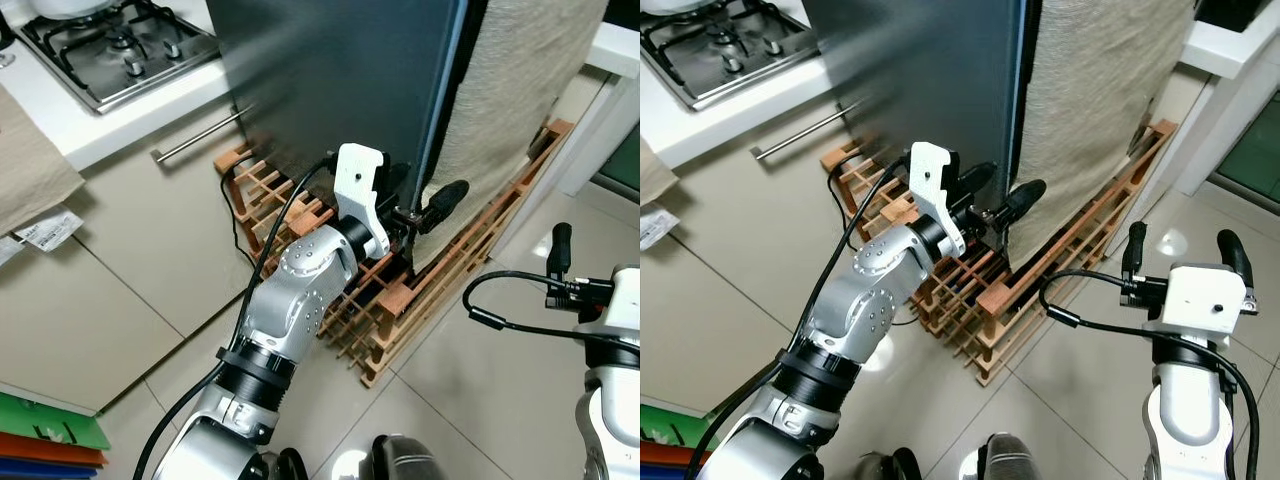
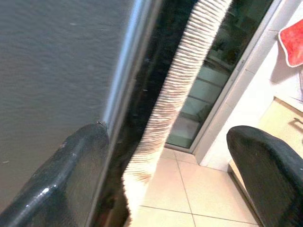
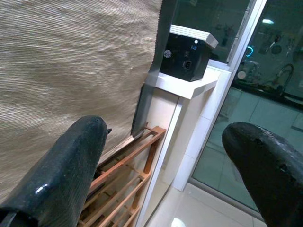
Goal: Restocking fridge
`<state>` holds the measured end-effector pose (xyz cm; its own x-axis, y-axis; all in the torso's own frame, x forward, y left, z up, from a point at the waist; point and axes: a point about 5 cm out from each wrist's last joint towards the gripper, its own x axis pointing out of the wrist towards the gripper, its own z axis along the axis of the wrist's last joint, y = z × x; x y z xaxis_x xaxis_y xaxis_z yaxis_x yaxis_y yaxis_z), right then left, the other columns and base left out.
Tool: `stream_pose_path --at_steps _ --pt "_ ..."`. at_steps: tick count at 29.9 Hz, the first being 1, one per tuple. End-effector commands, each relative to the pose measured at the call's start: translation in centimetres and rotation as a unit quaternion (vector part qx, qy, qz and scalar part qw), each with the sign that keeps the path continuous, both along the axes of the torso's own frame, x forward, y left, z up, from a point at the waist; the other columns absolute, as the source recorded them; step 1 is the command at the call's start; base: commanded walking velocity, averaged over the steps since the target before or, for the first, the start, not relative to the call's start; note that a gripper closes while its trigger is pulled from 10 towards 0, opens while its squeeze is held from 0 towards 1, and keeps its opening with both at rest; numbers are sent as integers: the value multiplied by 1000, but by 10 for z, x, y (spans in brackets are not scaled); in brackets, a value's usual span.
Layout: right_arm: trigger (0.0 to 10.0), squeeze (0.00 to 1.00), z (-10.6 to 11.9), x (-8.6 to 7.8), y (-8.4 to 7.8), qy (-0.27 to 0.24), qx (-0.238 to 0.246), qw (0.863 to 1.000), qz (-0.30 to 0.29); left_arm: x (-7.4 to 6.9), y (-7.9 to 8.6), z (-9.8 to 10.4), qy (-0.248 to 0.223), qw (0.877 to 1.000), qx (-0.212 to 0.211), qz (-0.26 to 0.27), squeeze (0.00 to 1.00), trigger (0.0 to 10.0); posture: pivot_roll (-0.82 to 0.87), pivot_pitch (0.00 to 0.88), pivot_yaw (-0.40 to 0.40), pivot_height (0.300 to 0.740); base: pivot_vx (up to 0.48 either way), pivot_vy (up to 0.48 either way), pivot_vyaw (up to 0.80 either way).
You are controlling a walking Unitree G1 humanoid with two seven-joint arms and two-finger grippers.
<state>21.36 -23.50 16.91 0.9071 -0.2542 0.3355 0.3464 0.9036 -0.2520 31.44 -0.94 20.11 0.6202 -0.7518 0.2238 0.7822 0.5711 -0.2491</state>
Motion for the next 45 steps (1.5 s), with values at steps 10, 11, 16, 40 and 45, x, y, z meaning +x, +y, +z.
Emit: stream_pose_path --at_steps 10,11,16,40,45 --pt "10000 0 6 11 4 -6 -10 1000 16 -3 -48 18 22 997 -68 -31 0 10000 -397 163 101 740 0 0 0" --pt "10000 0 6 11 4 -6 -10 1000 16 -3 -48 18 22 997 -68 -31 0 10000 -397 163 101 740 0 0 0" --pt "10000 0 6 10 4 -8 -11 1000 15 0 -56 27 22 996 -82 -31 0 10000 -405 161 112 740 0 0 0" --pt "10000 0 3 8 3 -8 3 1000 1 -13 24 14 -66 996 -31 43 0 10000 -316 113 86 740 0 0 0" --pt "10000 0 3 8 3 -8 3 1000 1 -13 24 14 -66 996 -31 43 0 10000 -316 113 86 740 0 0 0"
